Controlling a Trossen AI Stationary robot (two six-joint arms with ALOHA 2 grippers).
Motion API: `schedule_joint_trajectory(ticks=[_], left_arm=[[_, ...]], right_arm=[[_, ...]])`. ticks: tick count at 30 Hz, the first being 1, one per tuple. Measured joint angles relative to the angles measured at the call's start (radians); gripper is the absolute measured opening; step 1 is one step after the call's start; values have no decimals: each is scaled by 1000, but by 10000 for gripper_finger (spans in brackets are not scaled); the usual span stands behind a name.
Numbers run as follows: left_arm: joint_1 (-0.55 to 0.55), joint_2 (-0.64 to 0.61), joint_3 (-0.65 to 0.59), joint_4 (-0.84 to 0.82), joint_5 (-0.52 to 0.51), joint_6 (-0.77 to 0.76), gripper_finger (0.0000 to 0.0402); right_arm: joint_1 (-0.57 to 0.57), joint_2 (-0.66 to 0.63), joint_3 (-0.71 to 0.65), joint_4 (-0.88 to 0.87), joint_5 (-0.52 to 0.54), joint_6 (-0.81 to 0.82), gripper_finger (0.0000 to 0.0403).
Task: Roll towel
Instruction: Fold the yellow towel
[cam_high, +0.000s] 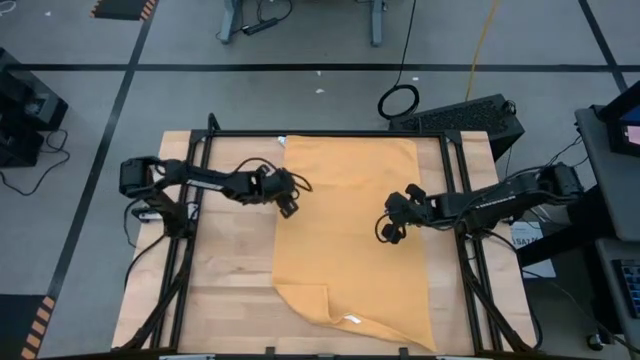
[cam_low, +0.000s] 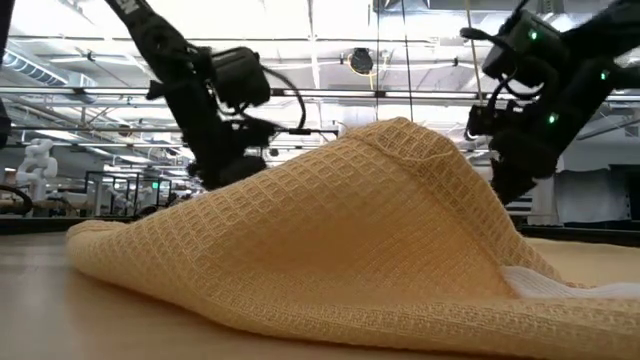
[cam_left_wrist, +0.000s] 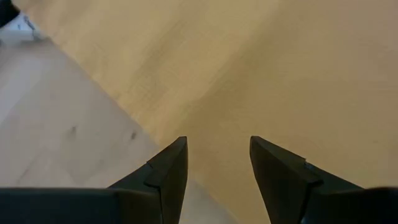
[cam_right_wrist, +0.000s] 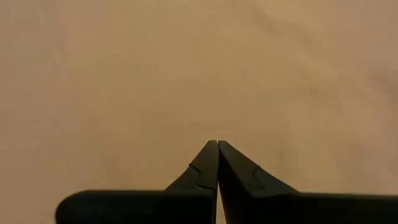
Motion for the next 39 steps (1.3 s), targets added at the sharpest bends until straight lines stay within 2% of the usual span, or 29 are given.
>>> schedule_joint_trajectory(ticks=[3,5,7,10,12,16,22,26,30,35,39], left_arm=[[-1,-4,7,18,59,-29,178],[-29,-17,15,71,144,-55,178],[-89,-37,17,162,219,-81,178],[-226,-39,21,326,254,-103,178],[-320,-39,22,385,246,-104,178],[-473,-39,36,395,144,-140,178],[-625,-25,39,411,74,-210,195],[-671,27,39,464,17,-205,245],[-671,80,50,464,34,-210,286],[-671,127,107,413,112,-209,293],[-682,167,169,282,167,-212,282]], right_arm=[[24,19,-52,159,-2,28,0],[53,17,-79,240,-3,51,0],[82,16,-85,305,0,78,2],[135,10,-87,359,1,125,7],[171,11,-86,393,1,145,12],[236,19,-86,461,4,151,24],[313,28,-86,565,5,156,41],[344,31,-86,624,9,149,50],[357,31,-86,662,15,130,55],[375,31,-86,670,56,116,57],[379,31,-86,669,61,84,57]])
